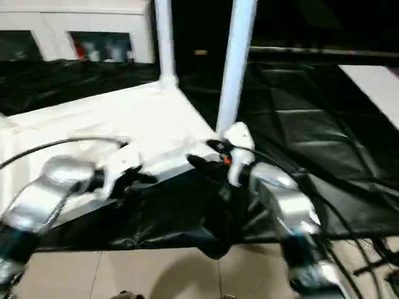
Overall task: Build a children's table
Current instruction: Rotate table base
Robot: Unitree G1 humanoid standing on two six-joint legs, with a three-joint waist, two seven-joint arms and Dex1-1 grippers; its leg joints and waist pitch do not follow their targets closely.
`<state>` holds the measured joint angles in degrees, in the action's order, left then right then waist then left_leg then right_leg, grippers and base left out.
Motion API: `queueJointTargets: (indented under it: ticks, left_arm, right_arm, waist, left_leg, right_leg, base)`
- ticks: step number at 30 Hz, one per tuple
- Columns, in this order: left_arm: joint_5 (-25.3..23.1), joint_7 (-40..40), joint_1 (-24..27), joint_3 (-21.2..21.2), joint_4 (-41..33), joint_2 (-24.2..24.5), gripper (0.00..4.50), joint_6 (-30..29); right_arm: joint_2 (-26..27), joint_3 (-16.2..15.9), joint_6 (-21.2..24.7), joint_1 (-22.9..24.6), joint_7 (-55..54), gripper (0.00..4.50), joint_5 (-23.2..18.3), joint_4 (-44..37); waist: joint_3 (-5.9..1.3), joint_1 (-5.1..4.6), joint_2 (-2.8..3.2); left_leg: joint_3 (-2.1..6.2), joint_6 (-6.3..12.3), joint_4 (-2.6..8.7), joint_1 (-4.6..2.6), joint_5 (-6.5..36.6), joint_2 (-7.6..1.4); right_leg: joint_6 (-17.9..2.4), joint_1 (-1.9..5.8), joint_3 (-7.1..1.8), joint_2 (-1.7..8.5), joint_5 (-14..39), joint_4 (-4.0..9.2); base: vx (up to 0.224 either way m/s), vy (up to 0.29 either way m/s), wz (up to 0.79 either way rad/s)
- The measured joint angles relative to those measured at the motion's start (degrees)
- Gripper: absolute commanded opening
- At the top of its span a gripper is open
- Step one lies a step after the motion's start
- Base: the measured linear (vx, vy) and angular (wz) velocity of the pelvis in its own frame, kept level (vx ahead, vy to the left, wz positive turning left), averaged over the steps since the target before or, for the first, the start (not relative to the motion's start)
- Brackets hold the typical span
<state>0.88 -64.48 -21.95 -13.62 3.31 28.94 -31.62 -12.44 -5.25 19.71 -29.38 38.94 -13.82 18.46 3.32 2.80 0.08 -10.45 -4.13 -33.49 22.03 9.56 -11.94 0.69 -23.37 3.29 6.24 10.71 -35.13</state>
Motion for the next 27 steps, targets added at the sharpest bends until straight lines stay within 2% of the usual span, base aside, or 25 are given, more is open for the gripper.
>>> queueJointTargets:
  ticks: [3, 5, 8, 16, 20, 24, 27]
  left_arm:
    - [0.5, 1.0, 3.0, 0.3, -3.2, 0.5, 2.09, -5.1]
    - [0.6, 1.6, 4.1, 0.4, -5.3, 1.6, 2.09, -7.4]
    - [0.8, 2.6, 5.4, 1.6, -7.8, 2.2, 2.09, -9.7]
    - [0.8, 7.1, 8.3, 3.4, -11.9, 3.4, 2.09, -13.0]
    - [0.8, 8.0, 9.7, 4.9, -14.3, 4.7, 2.09, -15.0]
    - [1.3, 9.0, 11.4, 5.3, -15.4, 6.3, 2.09, -16.0]
    - [1.3, 10.1, 12.2, 5.9, -15.9, 6.6, 2.09, -16.0]
  right_arm:
    - [3.6, 0.3, -3.1, -6.1, -3.6, 3.59, 1.0, 7.6]
    - [5.1, 0.4, -5.1, -8.7, -5.8, 3.59, 1.2, 11.4]
    - [6.5, 1.4, -6.7, -10.8, -7.7, 3.59, 1.1, 15.6]
    - [8.8, 6.7, -12.6, -16.3, -14.4, 3.59, 0.6, 27.3]
    - [9.1, 9.8, -15.1, -18.6, -20.9, 3.59, -0.3, 32.3]
    - [7.8, 14.1, -17.8, -20.4, -25.9, 3.59, -1.6, 37.1]
    - [6.9, 16.1, -19.3, -21.1, -27.9, 3.59, -2.2, 39.3]
  waist:
    - [0.02, 0.05, -0.26]
    - [0.01, 0.69, -0.36]
    - [0.00, 0.95, -0.40]
    - [0.00, 0.70, -0.76]
    - [-0.02, 1.12, -0.84]
    - [-0.03, 2.26, -0.92]
    - [-0.03, 2.53, -0.92]
  left_leg:
    - [0.04, -0.14, 0.06, 0.16, -0.1, -0.01]
    - [0.02, -0.17, 0.05, 0.18, -0.1, -0.03]
    - [-0.09, -0.15, -0.07, 0.24, -0.1, -0.01]
    - [-0.20, -0.16, -0.11, 0.11, -0.1, -0.02]
    - [-0.21, -0.17, -0.14, 0.12, -0.1, 0.01]
    - [-0.41, -0.17, -0.18, 0.12, -0.1, 0.01]
    - [-0.57, -0.17, -0.17, 0.13, -0.1, 0.01]
  right_leg:
    - [0.0, -0.22, 0.06, -0.03, 0.0, -0.09]
    - [0.0, -0.21, 0.08, -0.06, 0.0, -0.07]
    - [0.0, -0.18, 0.03, -0.04, 0.0, -0.02]
    - [0.0, -0.17, -0.05, -0.06, 0.0, -0.21]
    - [0.0, -0.08, -0.09, -0.04, 0.0, -0.25]
    - [0.0, 0.03, -0.23, -0.05, 0.0, -0.26]
    - [0.0, 0.12, -0.41, -0.05, 0.0, -0.27]
  base:
    - [0.000, 0.000, 0.00]
    - [0.000, 0.000, 0.00]
    - [0.000, 0.000, 0.00]
    - [0.000, 0.000, 0.00]
    - [0.000, 0.000, 0.00]
    - [0.000, 0.000, 0.00]
    - [0.000, 0.000, 0.00]
